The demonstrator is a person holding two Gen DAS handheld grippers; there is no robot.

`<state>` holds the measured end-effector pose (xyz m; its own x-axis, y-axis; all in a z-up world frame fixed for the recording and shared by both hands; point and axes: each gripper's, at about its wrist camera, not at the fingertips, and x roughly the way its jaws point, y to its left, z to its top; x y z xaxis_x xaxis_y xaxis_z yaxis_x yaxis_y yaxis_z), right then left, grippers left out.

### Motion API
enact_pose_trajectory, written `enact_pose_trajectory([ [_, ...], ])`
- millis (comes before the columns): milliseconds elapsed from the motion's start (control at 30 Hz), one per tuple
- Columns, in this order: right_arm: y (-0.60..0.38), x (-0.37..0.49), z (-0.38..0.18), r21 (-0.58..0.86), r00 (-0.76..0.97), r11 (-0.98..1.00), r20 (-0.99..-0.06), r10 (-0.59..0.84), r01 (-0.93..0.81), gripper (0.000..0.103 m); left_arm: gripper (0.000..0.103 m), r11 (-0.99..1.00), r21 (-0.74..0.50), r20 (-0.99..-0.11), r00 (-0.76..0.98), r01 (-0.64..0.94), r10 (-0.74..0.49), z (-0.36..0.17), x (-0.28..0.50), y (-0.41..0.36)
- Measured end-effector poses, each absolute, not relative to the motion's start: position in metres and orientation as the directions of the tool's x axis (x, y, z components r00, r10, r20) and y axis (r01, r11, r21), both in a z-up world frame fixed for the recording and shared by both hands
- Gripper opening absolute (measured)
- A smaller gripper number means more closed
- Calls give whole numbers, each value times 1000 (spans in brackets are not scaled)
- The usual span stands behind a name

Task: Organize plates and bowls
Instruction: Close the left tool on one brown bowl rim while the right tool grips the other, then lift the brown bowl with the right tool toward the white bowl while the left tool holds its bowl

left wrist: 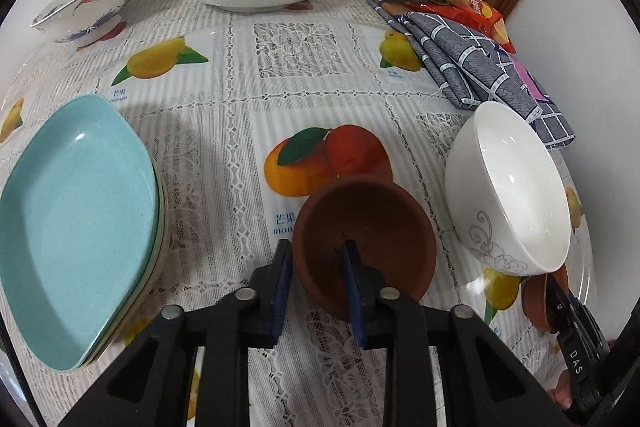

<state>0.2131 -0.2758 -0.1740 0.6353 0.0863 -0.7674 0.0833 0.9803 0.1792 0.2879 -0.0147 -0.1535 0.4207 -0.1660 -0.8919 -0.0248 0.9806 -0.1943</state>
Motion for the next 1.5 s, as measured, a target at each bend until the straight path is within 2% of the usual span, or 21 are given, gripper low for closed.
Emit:
enact_pose_trajectory([
  [233, -279, 208, -168, 229, 639, 967, -762, 108, 110, 11, 8, 975, -219, -884, 427, -21, -189, -147, 280, -12],
  [967, -251, 146, -97, 237, 716, 967, -691, 100, 94, 10, 8, 962, -270, -838, 501, -40, -214, -84, 192, 33],
  [1500, -234, 120, -73, 226, 741, 971, -665, 95, 78, 10, 8, 957, -286, -810, 547, -55, -211, -58, 158, 61],
])
